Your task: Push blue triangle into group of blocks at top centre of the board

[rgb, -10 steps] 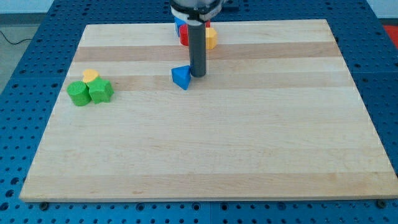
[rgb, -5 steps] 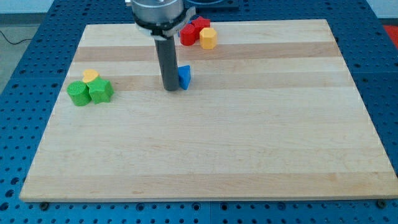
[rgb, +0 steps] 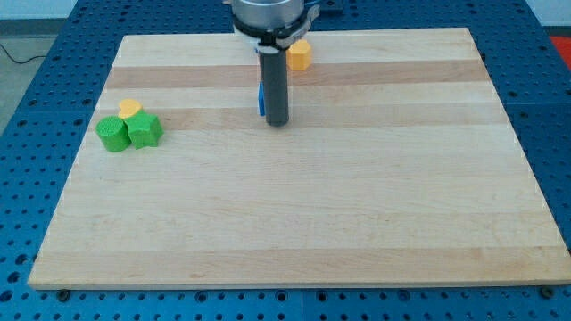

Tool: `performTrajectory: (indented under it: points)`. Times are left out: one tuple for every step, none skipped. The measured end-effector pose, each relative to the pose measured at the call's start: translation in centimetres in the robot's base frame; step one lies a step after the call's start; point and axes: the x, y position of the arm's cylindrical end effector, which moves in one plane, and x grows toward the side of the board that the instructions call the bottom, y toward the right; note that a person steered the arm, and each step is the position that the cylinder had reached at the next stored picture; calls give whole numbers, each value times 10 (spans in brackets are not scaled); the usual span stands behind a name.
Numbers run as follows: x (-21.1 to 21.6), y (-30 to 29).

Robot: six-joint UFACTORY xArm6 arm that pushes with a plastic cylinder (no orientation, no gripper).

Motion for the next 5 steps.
performTrajectory:
  points:
    - [-51, 0]
    - [-72, 2]
    - [-37, 9]
    - [-13, -7]
    - [-29, -20]
